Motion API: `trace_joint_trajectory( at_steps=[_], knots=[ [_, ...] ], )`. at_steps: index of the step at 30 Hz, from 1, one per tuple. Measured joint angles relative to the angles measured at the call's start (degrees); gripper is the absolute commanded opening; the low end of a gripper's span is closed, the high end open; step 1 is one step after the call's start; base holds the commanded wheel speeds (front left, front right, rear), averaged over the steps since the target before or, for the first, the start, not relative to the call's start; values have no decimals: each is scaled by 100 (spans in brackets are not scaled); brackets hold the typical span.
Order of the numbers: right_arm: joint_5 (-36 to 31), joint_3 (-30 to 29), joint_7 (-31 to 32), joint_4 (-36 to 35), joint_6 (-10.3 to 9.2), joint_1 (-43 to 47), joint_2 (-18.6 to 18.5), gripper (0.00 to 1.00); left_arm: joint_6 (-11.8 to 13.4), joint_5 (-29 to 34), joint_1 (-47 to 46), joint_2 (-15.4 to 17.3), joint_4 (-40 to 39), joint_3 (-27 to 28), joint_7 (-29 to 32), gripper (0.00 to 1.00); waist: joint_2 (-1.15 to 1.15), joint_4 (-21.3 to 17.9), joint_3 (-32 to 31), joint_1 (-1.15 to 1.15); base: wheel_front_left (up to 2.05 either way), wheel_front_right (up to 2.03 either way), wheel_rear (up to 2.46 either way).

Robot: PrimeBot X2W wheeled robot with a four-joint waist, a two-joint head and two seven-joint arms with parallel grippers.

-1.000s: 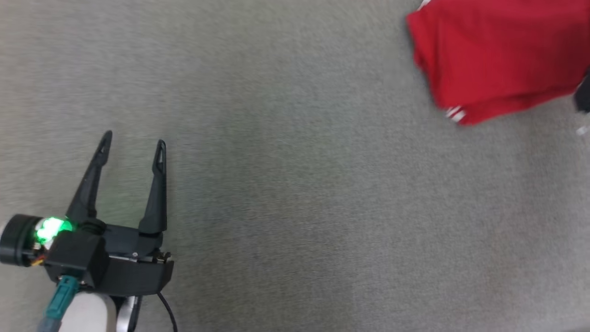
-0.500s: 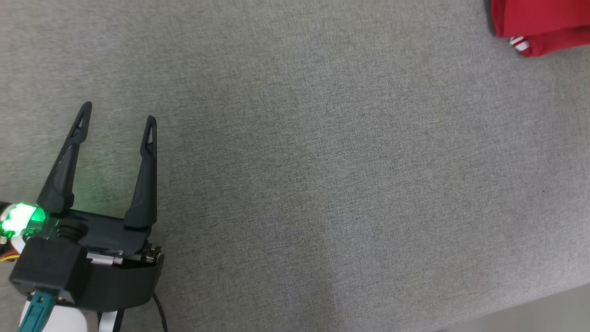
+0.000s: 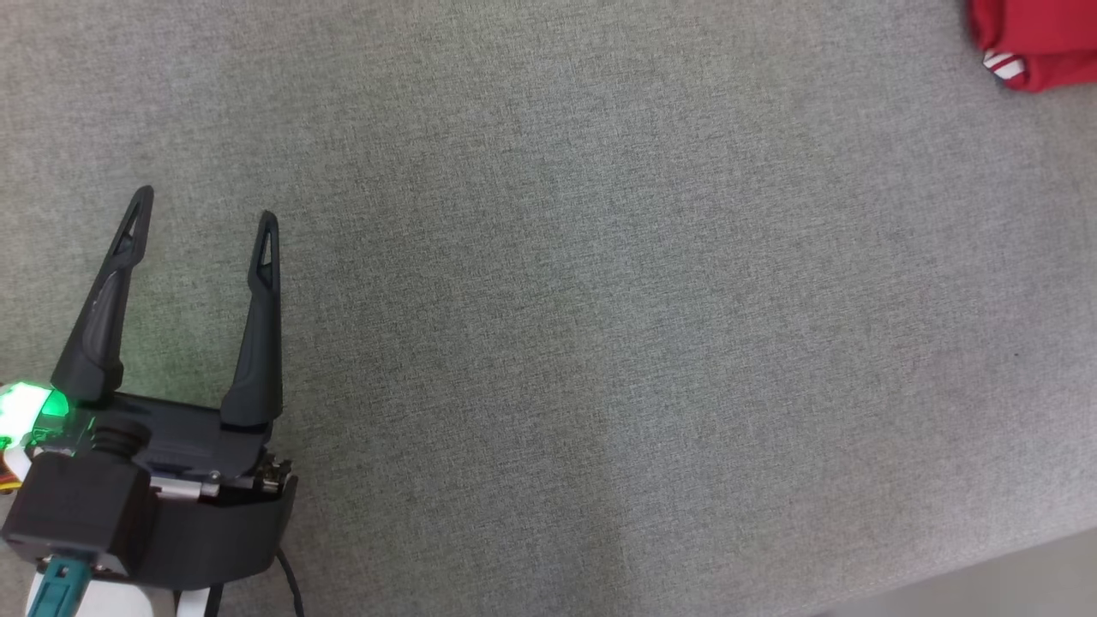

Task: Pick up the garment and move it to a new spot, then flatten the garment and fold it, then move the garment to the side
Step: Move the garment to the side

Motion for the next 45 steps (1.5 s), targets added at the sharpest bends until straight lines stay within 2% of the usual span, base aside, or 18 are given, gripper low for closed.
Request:
trace_joint_trajectory(
  at_steps=[8, 12, 16, 23, 35, 45],
  knots=[
    [-76, -53, -151, -163, 0, 24, 153, 100, 102, -73, 40, -78, 275, -10, -202, 100, 0, 41, -263, 0, 0, 0, 0],
    [-56, -78, -175, -466, 0, 311, 221, 100, 163, -202, 127, -208, 612, -20, -413, 100, 0, 111, -533, 0, 0, 0, 0],
    [54, -188, -185, -911, 0, 712, 468, 100, 254, -316, 310, -311, 951, 32, -602, 100, -2, 210, -871, 0, 0, 0, 0],
    [46, -492, -196, -1550, 0, 1748, 656, 100, 332, -535, 690, -527, 1513, 66, -793, 100, -1, 429, -1506, -1, 0, 0, 0],
    [-64, -1158, -197, -2709, 0, 3908, 1459, 100, 332, -658, 1178, -695, 2037, 255, -848, 100, -2, 827, -2602, -2, 0, 0, 0],
    [-233, -1772, -76, -3822, 0, 5617, 2131, 100, 266, -658, 1459, -732, 2281, 366, -848, 100, -2, 1191, -3252, -1, 0, 0, 0]
  ],
)
